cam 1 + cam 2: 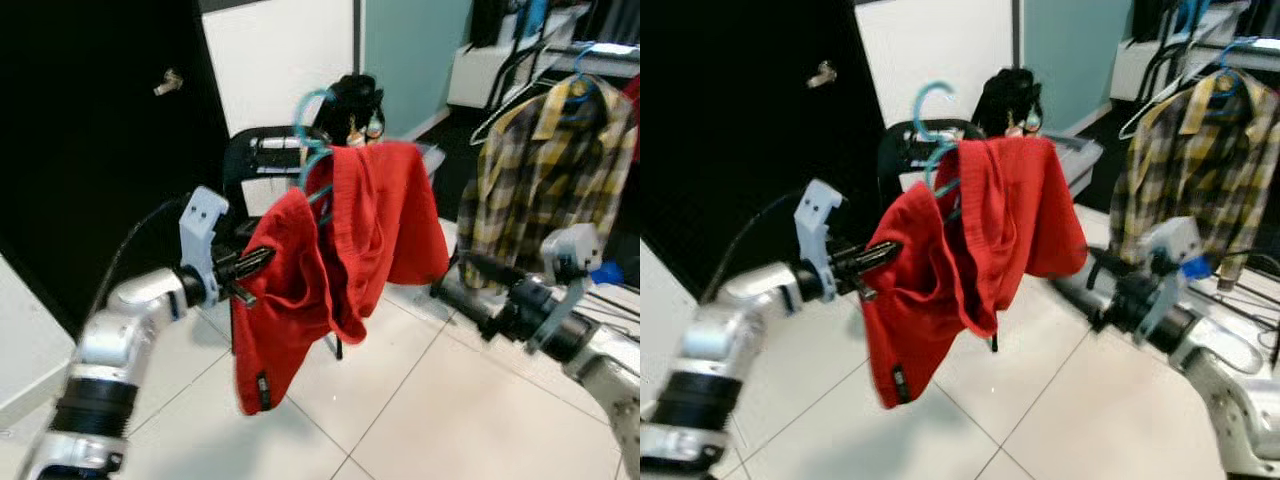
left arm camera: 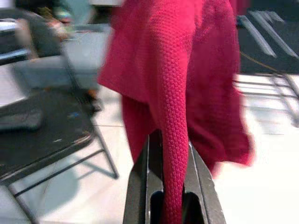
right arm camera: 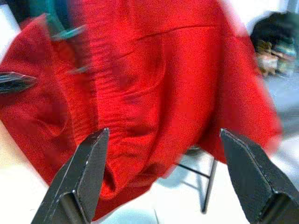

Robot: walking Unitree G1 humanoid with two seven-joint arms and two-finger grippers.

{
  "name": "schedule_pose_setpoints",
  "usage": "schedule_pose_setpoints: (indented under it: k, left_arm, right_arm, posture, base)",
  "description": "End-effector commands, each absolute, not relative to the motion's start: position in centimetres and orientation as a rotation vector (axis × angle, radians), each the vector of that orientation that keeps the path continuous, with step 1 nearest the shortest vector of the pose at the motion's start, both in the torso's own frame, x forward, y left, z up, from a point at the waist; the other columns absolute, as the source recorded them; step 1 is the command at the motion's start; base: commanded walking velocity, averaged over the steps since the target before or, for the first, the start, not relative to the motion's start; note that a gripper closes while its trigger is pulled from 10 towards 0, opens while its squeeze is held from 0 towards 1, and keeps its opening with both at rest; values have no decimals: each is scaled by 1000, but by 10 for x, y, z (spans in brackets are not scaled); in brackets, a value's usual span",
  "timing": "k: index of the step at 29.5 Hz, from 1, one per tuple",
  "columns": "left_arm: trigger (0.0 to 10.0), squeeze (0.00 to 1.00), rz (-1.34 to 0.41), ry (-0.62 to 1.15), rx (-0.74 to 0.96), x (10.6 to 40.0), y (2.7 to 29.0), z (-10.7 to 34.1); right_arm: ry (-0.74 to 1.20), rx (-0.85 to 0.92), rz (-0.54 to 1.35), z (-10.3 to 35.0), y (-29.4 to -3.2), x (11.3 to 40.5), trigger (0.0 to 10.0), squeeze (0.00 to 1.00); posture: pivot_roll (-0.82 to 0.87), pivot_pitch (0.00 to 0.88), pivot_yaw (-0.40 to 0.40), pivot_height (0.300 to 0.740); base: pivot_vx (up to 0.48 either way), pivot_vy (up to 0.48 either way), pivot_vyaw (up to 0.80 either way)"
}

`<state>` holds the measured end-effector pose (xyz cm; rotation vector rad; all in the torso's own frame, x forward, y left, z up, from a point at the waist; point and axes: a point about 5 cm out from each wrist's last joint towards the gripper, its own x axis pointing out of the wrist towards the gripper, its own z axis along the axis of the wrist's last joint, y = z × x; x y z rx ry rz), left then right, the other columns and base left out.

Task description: Hang hanger

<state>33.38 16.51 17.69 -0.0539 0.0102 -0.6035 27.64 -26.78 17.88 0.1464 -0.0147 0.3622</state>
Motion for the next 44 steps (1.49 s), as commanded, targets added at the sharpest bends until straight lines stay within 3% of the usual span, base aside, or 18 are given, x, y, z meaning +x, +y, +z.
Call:
schedule_pose_setpoints:
  k: [1, 2, 5, 7, 9, 19, 30, 40, 44]
  left_arm:
    - [10000, 0, -535, -12, -71, 333, 173, 172]
    - [10000, 0, -460, 9, -66, 330, 177, 157]
    - [10000, 0, -414, 25, -57, 327, 180, 147]
    - [10000, 0, -334, 81, -27, 311, 186, 117]
    - [10000, 0, -327, 95, -18, 305, 186, 110]
    - [10000, 0, -329, 114, 3, 281, 155, 83]
    - [10000, 0, -299, 64, -45, 284, 158, 87]
    - [10000, 0, -363, -2, -41, 292, 139, 99]
    - [10000, 0, -393, -12, -45, 292, 131, 99]
  right_arm:
    - [34, 177, 244, 162, -280, 277, 10000, 0]
    - [82, 226, 132, 139, -290, 276, 10000, 0]
    - [112, 247, 71, 125, -295, 273, 10000, 0]
    - [208, 327, -136, 85, -316, 257, 10000, 0]
    - [237, 344, -195, 74, -321, 250, 10000, 0]
    - [275, 261, -227, 59, -309, 246, 10000, 0]
    - [279, 202, -318, 47, -325, 234, 10000, 0]
    - [247, 181, -325, 49, -322, 244, 10000, 0]
    - [233, 214, -330, 47, -321, 246, 10000, 0]
  posture:
    - [-118, 0, 72, 740]
    - [-117, 0, 69, 740]
    - [-114, 0, 66, 740]
    - [-110, 0, 51, 740]
    - [-108, 0, 48, 740]
    - [-133, 0, 44, 740]
    - [-148, 0, 50, 740]
    - [-146, 0, 55, 740]
    - [-151, 0, 62, 740]
  base:
    - [0, 0, 0]
    - [0, 0, 0]
    - [0, 0, 0]
    - [0, 0, -778]
    - [0, 0, -788]
    - [0, 0, -788]
    - [0, 0, -785]
    - [428, 0, 0]
    - [469, 0, -800]
